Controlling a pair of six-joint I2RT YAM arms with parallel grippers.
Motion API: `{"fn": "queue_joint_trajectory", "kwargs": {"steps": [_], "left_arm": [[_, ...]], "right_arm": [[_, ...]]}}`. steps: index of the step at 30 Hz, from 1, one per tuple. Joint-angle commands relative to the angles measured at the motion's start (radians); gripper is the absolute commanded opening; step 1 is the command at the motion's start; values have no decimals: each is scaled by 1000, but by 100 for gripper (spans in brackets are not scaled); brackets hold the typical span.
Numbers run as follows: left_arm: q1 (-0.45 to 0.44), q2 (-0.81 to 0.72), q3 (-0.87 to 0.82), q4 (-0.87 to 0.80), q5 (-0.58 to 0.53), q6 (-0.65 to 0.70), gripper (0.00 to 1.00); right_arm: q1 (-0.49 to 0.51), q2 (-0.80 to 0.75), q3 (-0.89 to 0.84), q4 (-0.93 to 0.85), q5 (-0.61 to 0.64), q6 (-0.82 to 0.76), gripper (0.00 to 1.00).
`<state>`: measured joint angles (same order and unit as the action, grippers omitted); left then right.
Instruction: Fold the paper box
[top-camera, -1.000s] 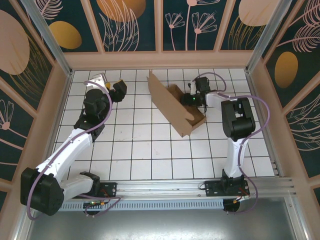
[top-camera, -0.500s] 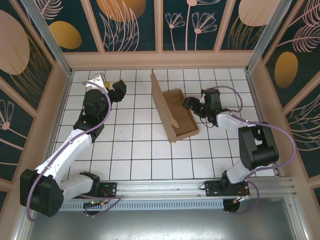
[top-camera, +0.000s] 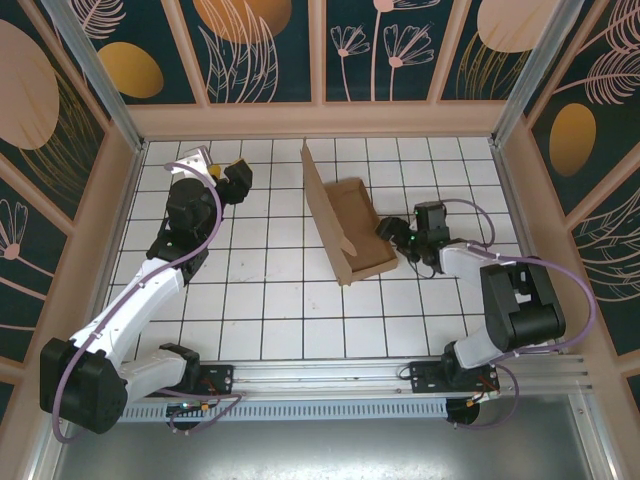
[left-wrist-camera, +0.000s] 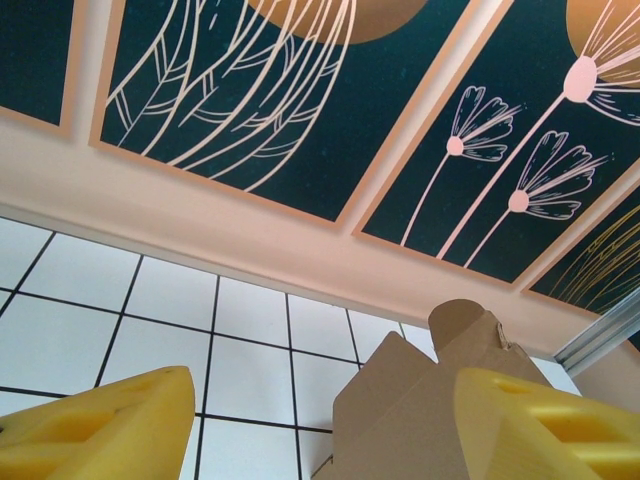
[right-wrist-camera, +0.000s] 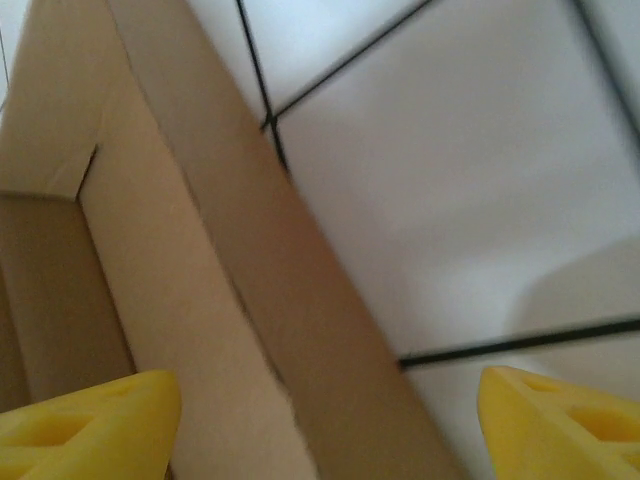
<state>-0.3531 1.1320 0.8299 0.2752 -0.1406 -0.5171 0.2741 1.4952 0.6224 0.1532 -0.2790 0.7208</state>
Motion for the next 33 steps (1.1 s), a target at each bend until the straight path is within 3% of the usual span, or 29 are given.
{"fn": "queue_joint_trajectory", "kwargs": {"steps": [1,7,11,14,20,25,28,30,33], "left_arm": [[5,-16,2,-1,-27,0,69],[6,-34,0,-1,-53,9,69],[6,-54,-7,10,-77,11,69],[6,-64,-11,12,-80,14,68],[6,-80,-11,6,-106,11,68],[6,-84,-9,-2,-126,2,68],[6,-84,-11,2,-115,6,67],[6,-84,-10,4,-111,11,67],[6,-89,-11,10,-109,21,67]], "right_arm": [[84,-52,-51,81,-40,148,77],[266,-31,-63,264,-131,350,77],[282,-9,-51,332,-162,424,76],[279,-20,-25,266,-136,359,76],[280,-40,197,-90,146,-175,72],[278,142,415,-139,340,-738,64],[251,275,497,-105,287,-1034,64],[230,353,583,-142,204,-1162,65],[220,472,723,-202,213,-1284,69]]}}
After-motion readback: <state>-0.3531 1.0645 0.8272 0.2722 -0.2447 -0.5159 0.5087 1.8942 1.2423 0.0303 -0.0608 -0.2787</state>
